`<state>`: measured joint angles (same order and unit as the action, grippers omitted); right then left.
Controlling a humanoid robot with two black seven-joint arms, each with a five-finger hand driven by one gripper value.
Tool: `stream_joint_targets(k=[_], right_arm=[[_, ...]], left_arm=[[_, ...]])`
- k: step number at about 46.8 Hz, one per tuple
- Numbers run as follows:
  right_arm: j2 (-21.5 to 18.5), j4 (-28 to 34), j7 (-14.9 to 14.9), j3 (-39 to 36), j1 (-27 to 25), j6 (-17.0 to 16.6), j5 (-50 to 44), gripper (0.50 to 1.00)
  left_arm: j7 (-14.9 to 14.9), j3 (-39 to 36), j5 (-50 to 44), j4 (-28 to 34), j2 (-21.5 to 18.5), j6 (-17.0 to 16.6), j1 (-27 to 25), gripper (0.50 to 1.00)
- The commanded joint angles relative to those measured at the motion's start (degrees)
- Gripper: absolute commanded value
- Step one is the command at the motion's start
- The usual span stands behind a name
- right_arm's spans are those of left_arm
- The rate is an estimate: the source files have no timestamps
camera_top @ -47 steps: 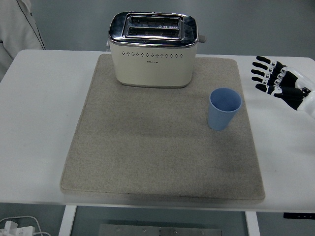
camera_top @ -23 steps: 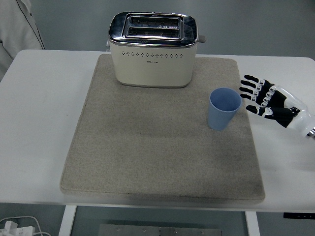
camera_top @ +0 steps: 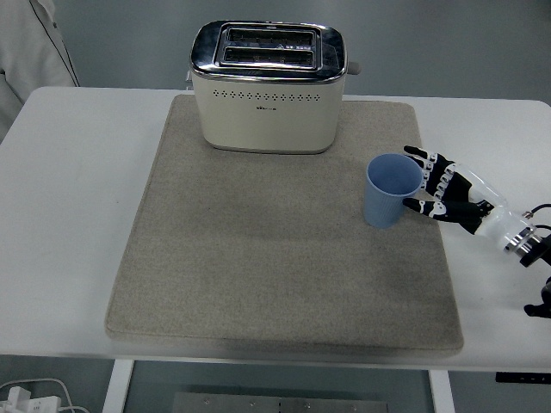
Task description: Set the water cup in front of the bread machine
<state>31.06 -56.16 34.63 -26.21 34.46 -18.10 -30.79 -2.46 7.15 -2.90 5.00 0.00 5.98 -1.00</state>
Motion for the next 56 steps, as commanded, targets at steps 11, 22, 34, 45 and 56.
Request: stream_joint_targets(k=[11, 22, 34, 45, 56], right_arm=[[-2.67, 0.08, -0.01, -0.06, 0.60, 0.08, -2.08, 0.924], [-4.52, 0.43, -0.01, 0.11, 0.69, 1.40, -2.70, 0.926], [-6.01, 0.78, -0.09, 0.29, 1.13, 3.33, -2.70, 0.924], [-6.10, 1.05, -0.18, 0.73, 2.62, 4.64, -2.70, 0.820], [-6.10, 1.14, -0.36, 0.90, 2.89, 5.53, -3.22, 0.709]], left_arm=[[0.00, -0.03, 0.00, 0.01, 0.00, 0.00, 0.03, 1.000], [0.00, -0.03, 0.00, 0.01, 0.00, 0.00, 0.04, 1.000], [0.00, -0.03, 0.00, 0.01, 0.00, 0.00, 0.04, 1.000], [0.00, 0.06, 0.00, 0.01, 0.00, 0.00, 0.04, 1.000], [0.00, -0.03, 0.00, 0.01, 0.00, 0.00, 0.03, 0.999]])
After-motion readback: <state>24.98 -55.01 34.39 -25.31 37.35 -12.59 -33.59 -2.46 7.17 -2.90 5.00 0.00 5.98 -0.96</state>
